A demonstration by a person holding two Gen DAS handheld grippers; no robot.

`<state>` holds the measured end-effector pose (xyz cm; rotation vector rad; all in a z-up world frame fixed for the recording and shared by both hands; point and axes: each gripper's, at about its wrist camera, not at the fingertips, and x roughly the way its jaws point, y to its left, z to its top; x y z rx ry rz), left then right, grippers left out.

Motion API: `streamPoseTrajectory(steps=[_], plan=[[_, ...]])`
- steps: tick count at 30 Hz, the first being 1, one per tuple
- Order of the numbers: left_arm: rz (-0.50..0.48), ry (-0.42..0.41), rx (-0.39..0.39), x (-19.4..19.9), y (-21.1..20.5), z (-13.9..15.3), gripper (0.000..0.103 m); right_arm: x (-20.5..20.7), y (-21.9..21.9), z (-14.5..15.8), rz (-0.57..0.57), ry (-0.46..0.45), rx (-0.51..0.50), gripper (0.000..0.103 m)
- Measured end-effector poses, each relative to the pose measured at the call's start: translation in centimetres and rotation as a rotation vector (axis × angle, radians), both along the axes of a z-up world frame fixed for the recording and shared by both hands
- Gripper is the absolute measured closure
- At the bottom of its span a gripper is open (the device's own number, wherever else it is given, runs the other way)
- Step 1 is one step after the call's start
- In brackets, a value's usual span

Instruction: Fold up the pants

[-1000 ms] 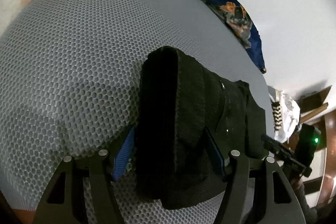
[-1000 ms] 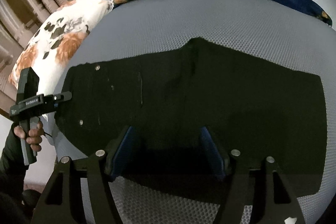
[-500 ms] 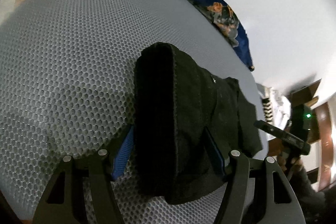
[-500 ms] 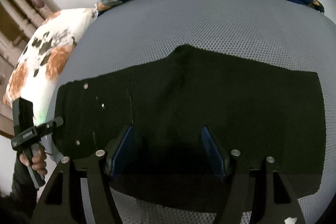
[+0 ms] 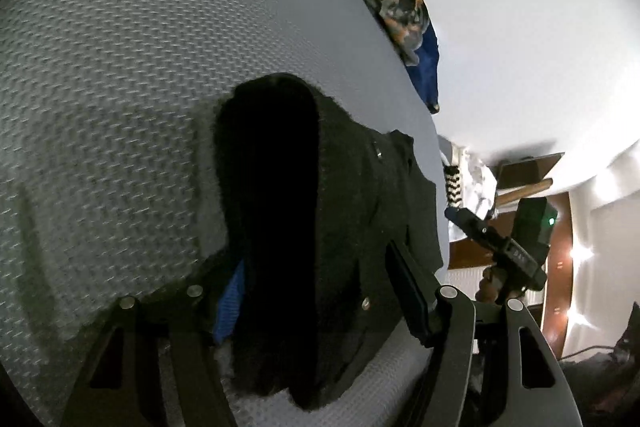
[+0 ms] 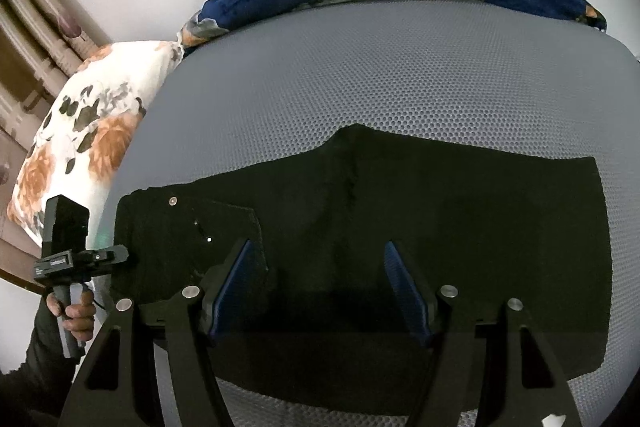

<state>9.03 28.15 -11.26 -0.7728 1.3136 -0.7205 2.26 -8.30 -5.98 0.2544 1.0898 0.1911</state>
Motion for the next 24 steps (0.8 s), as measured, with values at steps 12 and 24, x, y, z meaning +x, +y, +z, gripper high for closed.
streamPoseTrajectory(steps=[12, 24], plan=[[0.09, -0.069, 0.267, -0.6, -3.6, 1.4, 0.054, -0.1, 0.7, -0.1, 0.004, -0.025, -0.191, 0.037], [0.147, -0.033, 0.383, -0.5, -6.2, 3.1, 0.067, -1.4, -1.1, 0.7, -0.014, -0.078, -0.166, 0.032]])
